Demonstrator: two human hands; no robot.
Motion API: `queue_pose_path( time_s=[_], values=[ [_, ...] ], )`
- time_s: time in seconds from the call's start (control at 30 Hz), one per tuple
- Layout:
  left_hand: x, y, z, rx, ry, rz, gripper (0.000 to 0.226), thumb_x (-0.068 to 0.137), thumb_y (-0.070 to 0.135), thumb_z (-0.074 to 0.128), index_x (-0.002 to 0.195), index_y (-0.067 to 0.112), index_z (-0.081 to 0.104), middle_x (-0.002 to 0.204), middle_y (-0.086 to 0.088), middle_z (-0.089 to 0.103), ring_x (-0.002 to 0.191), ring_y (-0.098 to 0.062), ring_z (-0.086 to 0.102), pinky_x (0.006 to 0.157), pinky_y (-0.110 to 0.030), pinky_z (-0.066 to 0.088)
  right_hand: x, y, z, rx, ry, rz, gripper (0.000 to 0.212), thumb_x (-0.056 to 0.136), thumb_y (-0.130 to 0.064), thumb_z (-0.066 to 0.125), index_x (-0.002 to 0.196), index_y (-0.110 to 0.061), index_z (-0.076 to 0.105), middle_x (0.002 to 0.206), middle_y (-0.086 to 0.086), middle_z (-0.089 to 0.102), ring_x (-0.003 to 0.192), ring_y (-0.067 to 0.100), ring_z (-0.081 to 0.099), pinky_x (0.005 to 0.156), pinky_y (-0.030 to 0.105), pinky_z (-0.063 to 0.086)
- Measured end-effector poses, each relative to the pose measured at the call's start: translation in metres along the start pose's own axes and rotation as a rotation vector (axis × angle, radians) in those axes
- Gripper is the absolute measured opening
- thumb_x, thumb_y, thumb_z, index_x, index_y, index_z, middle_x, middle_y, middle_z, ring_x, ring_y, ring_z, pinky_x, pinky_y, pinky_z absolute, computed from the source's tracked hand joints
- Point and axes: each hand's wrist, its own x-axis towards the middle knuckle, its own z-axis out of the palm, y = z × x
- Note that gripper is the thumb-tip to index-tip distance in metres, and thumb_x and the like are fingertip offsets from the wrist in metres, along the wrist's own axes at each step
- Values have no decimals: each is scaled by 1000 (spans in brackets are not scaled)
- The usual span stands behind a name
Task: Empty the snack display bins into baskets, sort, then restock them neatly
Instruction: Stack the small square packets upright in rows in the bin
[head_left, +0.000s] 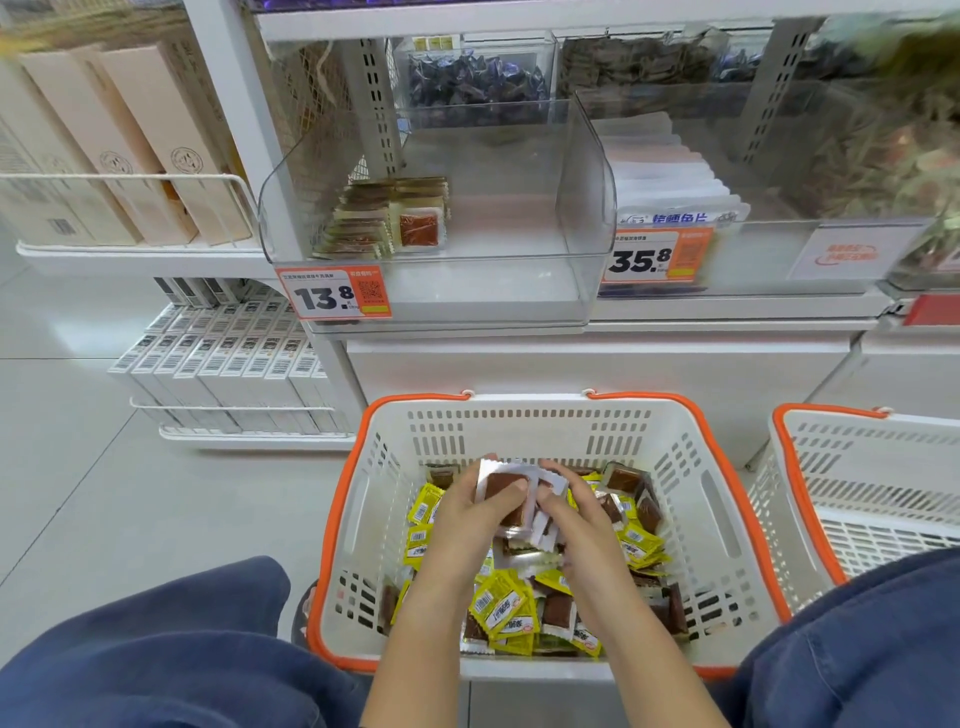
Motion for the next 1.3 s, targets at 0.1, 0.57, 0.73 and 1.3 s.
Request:
queue_pose_path(
  time_s=[0.1,0.57,0.73,1.3],
  values=[
    [-2,-5,2,-90,-85,-153,19,90,22,66,106,14,68,92,-3,72,83,-18,69,74,-38,57,1,0,2,22,37,22,21,99,-34,48,115,-37,62,116,-7,66,105,9,61,76,29,48],
    [-2,-13,9,-359,-162,-199,37,71,24,72,103,6,74,98,-13,69,85,-30,65,91,-54,50,-2,-4,6,340,50,95,30,99,-28,49,126,-18,59,113,3,69,98,16,68,76,33,50],
    [-1,-14,5,-398,-208,-220,38,82,16,65,116,0,68,109,-18,67,99,-32,62,88,-46,51,-2,-4,7,387,31,106,31,99,-9,39,105,-7,70,99,11,72,90,21,69,78,36,52],
    [3,-13,1,-369,-108,-396,49,83,57,63,106,15,71,94,-10,70,86,-28,65,76,-39,52,-4,10,4,-359,-36,-181,42,82,-9,74,117,-26,59,97,-11,71,91,-3,65,79,17,48]
  ],
)
